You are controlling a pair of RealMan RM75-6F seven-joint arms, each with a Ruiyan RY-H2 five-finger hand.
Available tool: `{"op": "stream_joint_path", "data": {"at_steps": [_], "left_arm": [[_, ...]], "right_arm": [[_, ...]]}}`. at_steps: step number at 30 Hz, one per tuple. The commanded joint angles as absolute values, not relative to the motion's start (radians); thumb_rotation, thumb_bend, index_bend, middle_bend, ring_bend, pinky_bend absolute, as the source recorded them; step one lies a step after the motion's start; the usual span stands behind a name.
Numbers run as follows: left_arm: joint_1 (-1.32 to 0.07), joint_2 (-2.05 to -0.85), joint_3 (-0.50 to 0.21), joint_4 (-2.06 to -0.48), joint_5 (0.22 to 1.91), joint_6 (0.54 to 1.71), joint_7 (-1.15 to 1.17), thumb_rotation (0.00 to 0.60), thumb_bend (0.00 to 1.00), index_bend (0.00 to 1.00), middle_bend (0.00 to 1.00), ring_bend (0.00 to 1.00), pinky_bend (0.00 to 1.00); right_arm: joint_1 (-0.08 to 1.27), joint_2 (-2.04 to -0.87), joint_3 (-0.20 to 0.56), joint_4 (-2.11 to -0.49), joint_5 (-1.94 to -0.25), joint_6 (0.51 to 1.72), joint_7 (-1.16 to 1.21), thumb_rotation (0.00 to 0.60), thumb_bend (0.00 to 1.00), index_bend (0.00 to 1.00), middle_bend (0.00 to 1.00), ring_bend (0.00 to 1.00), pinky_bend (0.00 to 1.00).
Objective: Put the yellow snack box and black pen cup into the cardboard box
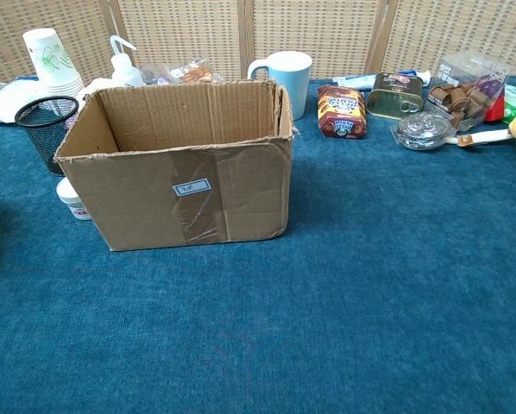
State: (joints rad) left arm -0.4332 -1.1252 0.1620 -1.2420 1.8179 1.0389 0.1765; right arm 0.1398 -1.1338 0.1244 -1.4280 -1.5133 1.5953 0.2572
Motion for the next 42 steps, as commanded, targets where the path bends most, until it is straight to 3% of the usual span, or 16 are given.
{"op": "stream_joint_path", "data": {"at_steps": [1, 2, 5, 11, 24, 26, 27, 33, 42], "left_arm": [[-0.429, -1.151, 0.158, -1.219, 1.827, 1.066, 0.215, 0.6, 0.02, 0.18, 0.17, 0.1, 0.36], [-0.428, -1.156, 0.159, -1.216, 1.827, 1.066, 0.223, 0.6, 0.02, 0.26, 0.27, 0.18, 0.45], [-0.427, -1.173, 0.163, -1.208, 1.822, 1.059, 0.254, 0.6, 0.02, 0.41, 0.44, 0.33, 0.58], [-0.422, -1.184, 0.154, -1.225, 1.805, 1.087, 0.256, 0.6, 0.04, 0.56, 0.58, 0.47, 0.67], [-0.401, -1.013, 0.059, -1.407, 1.765, 1.339, 0.083, 0.6, 0.05, 0.57, 0.58, 0.49, 0.7], [-0.406, -0.943, 0.018, -1.515, 1.732, 1.376, 0.048, 0.6, 0.05, 0.58, 0.58, 0.49, 0.7], [-0.424, -0.86, -0.034, -1.653, 1.688, 1.394, 0.013, 0.6, 0.05, 0.58, 0.58, 0.49, 0.7], [-0.5, -0.658, -0.136, -2.007, 1.502, 1.258, 0.018, 0.6, 0.05, 0.59, 0.59, 0.49, 0.7], [-0.648, -0.584, -0.265, -2.242, 1.218, 1.089, 0.113, 0.6, 0.05, 0.59, 0.59, 0.49, 0.7]], "right_arm": [[0.137, -1.133, 0.129, -1.428, -1.516, 1.603, 0.264, 0.6, 0.0, 0.07, 0.0, 0.0, 0.05], [0.136, -1.133, 0.131, -1.428, -1.517, 1.606, 0.265, 0.6, 0.0, 0.07, 0.0, 0.0, 0.05], [0.133, -1.132, 0.134, -1.43, -1.522, 1.615, 0.27, 0.6, 0.0, 0.08, 0.0, 0.0, 0.05], [0.129, -1.129, 0.138, -1.43, -1.524, 1.617, 0.287, 0.6, 0.0, 0.08, 0.0, 0.0, 0.05], [0.127, -1.128, 0.139, -1.435, -1.53, 1.611, 0.293, 0.6, 0.0, 0.08, 0.0, 0.0, 0.05], [0.127, -1.128, 0.139, -1.438, -1.533, 1.611, 0.293, 0.6, 0.0, 0.08, 0.0, 0.0, 0.05], [0.126, -1.127, 0.138, -1.441, -1.536, 1.614, 0.295, 0.6, 0.0, 0.08, 0.0, 0.0, 0.05], [0.125, -1.125, 0.139, -1.44, -1.536, 1.611, 0.302, 0.6, 0.0, 0.08, 0.0, 0.0, 0.05], [0.125, -1.125, 0.138, -1.441, -1.543, 1.609, 0.308, 0.6, 0.0, 0.08, 0.0, 0.0, 0.05]]}}
